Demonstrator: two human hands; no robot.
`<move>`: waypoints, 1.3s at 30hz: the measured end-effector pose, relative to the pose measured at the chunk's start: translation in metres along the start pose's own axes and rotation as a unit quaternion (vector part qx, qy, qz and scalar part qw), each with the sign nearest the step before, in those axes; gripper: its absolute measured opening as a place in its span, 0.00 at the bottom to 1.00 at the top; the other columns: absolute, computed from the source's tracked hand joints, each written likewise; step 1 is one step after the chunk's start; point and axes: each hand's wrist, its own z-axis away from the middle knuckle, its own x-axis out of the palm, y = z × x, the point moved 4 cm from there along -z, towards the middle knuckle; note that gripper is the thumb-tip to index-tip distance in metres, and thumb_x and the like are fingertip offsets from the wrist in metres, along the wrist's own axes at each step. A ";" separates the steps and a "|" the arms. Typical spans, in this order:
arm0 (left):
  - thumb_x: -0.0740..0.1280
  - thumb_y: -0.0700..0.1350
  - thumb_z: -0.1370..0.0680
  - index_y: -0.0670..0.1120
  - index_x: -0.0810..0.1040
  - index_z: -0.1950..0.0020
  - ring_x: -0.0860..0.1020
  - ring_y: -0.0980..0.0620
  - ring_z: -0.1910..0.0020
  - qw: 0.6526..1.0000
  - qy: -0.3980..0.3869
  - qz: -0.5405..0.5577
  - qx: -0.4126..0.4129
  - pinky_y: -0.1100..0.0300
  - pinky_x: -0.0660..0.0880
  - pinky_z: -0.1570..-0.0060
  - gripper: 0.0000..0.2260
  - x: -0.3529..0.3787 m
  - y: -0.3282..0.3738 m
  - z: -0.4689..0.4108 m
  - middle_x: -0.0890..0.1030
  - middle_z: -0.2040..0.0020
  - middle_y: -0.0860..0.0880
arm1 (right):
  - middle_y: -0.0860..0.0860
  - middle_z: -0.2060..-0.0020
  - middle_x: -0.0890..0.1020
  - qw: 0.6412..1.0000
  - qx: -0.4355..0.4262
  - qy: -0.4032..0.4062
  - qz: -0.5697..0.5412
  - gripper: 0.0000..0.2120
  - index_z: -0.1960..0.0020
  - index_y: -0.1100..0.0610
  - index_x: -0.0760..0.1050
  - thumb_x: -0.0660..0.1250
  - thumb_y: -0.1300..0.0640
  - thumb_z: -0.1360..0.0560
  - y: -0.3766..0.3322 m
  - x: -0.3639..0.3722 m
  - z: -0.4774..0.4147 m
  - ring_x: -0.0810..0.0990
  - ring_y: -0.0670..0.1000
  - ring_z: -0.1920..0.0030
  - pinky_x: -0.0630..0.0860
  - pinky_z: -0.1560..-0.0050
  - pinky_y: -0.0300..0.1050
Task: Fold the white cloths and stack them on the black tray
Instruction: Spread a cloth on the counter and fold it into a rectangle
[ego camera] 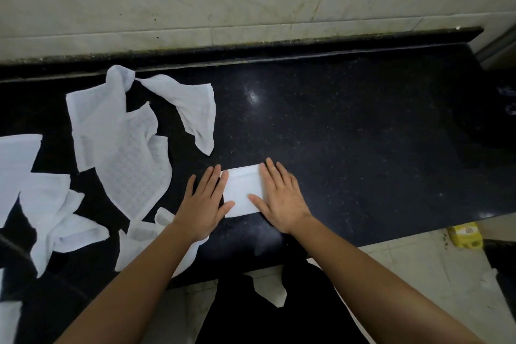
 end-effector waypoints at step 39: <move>0.63 0.54 0.33 0.56 0.76 0.59 0.75 0.54 0.48 0.947 0.038 0.234 0.215 0.54 0.73 0.45 0.07 -0.211 0.182 -0.035 0.81 0.53 0.57 | 0.45 0.52 0.76 0.979 0.089 0.128 -0.132 0.09 0.50 0.45 0.79 0.62 0.46 0.26 0.095 -0.218 0.153 0.77 0.45 0.50 0.74 0.48 0.44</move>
